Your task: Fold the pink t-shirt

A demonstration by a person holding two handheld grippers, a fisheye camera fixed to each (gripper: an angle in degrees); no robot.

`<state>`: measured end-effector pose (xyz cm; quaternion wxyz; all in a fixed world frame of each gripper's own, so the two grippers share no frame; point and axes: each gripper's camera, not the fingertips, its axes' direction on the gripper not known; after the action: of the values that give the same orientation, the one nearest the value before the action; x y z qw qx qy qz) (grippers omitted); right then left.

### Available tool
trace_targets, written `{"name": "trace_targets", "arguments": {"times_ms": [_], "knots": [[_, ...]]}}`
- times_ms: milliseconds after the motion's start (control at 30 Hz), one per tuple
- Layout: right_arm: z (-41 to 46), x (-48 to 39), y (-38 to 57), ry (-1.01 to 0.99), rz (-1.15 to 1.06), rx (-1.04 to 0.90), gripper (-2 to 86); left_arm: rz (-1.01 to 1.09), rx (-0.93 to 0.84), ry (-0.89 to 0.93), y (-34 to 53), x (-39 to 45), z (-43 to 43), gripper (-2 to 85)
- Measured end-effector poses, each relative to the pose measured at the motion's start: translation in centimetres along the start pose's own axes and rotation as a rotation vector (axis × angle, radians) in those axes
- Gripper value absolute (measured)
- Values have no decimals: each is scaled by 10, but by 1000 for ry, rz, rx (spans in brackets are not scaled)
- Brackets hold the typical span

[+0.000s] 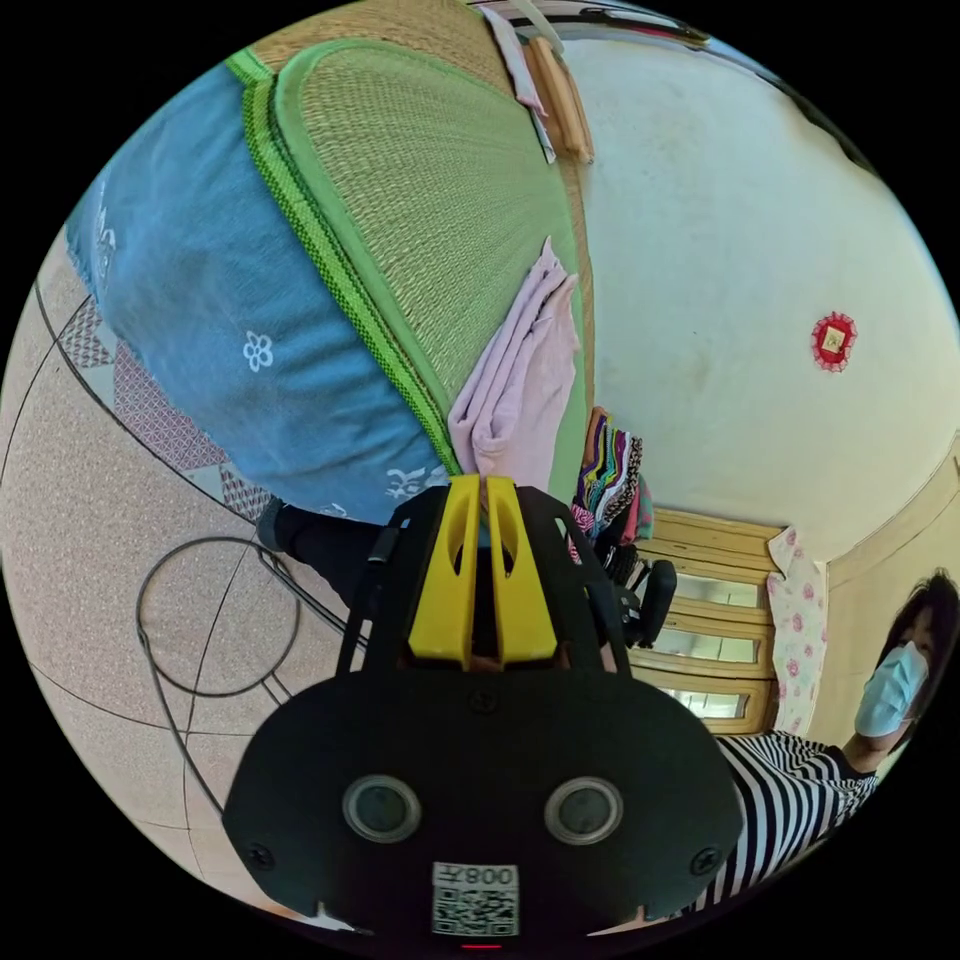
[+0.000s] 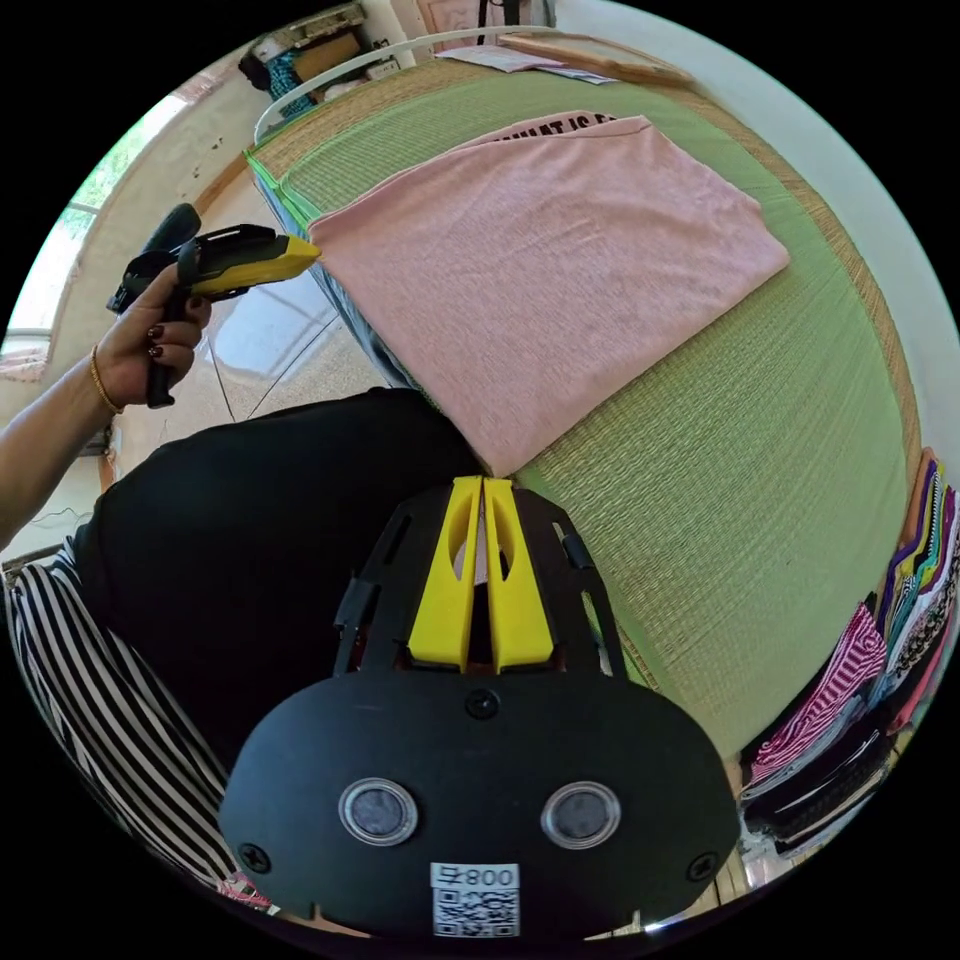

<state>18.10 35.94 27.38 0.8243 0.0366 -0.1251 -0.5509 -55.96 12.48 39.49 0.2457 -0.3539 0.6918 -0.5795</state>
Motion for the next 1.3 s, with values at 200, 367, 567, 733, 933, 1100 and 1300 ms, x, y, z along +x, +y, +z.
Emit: {"name": "trace_targets", "arguments": {"times_ms": [200,367,567,733,933,1100,1300], "knots": [[-19,26,17,-126,49,63,-4,30,34,-61,19,7,19,3],[-45,55,30,-258,113,179,-2,160,11,-73,32,33,56,2],[-35,92,23,-262,168,144,0,255,-48,-304,24,48,125,2],[-27,128,35,-405,243,157,0,242,-81,-300,34,41,158,4],[-32,159,53,-501,294,185,3,380,-167,-236,81,69,207,10],[-33,186,73,-639,355,230,13,619,-377,-259,129,107,290,37],[-37,230,114,-820,506,341,82,894,-522,-410,177,146,381,62]]}}
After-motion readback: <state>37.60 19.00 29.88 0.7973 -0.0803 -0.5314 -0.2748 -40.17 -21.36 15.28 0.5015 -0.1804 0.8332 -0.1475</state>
